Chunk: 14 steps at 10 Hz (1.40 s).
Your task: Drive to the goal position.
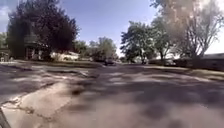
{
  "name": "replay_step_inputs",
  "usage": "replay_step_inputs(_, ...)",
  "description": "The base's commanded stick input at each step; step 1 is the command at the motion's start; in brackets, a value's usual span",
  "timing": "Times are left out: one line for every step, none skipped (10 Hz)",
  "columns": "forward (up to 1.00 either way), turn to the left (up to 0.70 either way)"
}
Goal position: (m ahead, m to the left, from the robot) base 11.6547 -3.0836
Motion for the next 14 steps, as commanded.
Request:
replay_step_inputs(1.0, 0.0)
replay_step_inputs(1.0, 0.0)
replay_step_inputs(1.0, 0.0)
replay_step_inputs(1.0, 0.0)
replay_step_inputs(1.0, 0.0)
replay_step_inputs(1.0, 0.0)
replay_step_inputs(1.0, 0.0)
replay_step_inputs(1.0, 0.0)
replay_step_inputs(1.0, 0.0)
replay_step_inputs(1.0, 0.0)
replay_step_inputs(1.0, -0.26)
replay_step_inputs(1.0, -0.33)
replay_step_inputs(1.0, -0.37)
replay_step_inputs(1.0, -0.39)
